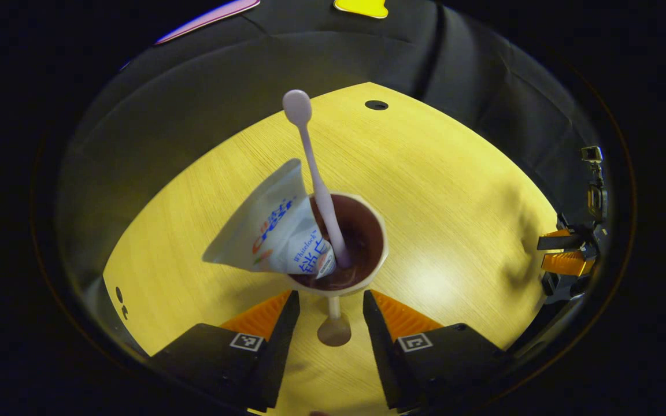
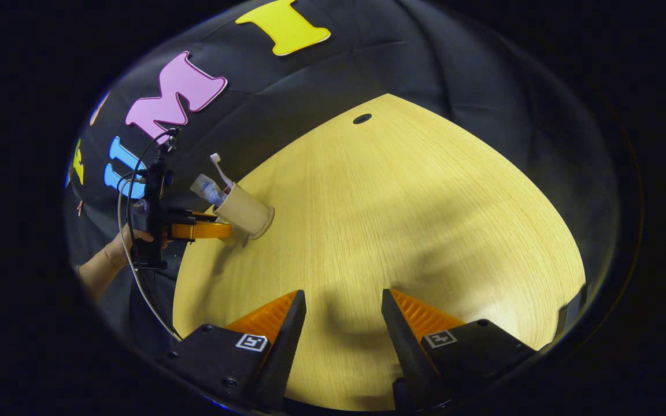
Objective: Put the toothbrush and toothpaste on the desktop into the cup, then pick up the cup and place it on the coaster on the desktop.
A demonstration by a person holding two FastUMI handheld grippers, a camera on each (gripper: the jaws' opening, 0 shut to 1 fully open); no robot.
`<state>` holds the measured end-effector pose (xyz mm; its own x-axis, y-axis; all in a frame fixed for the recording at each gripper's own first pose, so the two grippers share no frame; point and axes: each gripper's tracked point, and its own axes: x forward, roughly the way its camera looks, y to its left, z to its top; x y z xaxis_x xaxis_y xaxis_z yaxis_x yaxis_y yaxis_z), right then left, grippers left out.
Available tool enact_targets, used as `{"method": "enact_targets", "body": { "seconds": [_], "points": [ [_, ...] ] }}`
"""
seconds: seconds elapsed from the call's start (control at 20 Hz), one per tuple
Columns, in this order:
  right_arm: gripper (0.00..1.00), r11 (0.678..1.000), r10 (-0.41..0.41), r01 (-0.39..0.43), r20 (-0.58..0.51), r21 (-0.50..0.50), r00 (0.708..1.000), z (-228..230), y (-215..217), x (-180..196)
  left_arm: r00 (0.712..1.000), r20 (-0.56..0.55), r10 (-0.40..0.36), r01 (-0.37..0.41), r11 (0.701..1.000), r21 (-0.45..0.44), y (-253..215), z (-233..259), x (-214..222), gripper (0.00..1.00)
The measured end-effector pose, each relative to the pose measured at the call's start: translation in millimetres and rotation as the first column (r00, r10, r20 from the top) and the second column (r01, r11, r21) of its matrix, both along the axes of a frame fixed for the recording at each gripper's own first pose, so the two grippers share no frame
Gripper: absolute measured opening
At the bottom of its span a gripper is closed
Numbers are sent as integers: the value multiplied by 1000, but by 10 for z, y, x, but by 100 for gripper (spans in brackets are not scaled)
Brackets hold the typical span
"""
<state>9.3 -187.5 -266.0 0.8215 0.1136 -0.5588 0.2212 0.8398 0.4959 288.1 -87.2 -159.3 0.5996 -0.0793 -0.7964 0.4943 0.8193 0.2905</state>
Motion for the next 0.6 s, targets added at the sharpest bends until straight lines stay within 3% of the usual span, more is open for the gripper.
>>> {"method": "enact_targets", "body": {
  "seconds": [0.05, 0.6],
  "points": [
    [82, 1000, 3, -3, 2, -2, 1000, 11, 19, 9, 1000, 1, -11, 11, 1000, -6, -14, 19, -37, 73],
    [82, 998, 49, -48, 28, -31, 998, 217, 416, 59, 994, 105, 19, -14, 999, -49, 259, 469, -527, 73]
  ]
}}
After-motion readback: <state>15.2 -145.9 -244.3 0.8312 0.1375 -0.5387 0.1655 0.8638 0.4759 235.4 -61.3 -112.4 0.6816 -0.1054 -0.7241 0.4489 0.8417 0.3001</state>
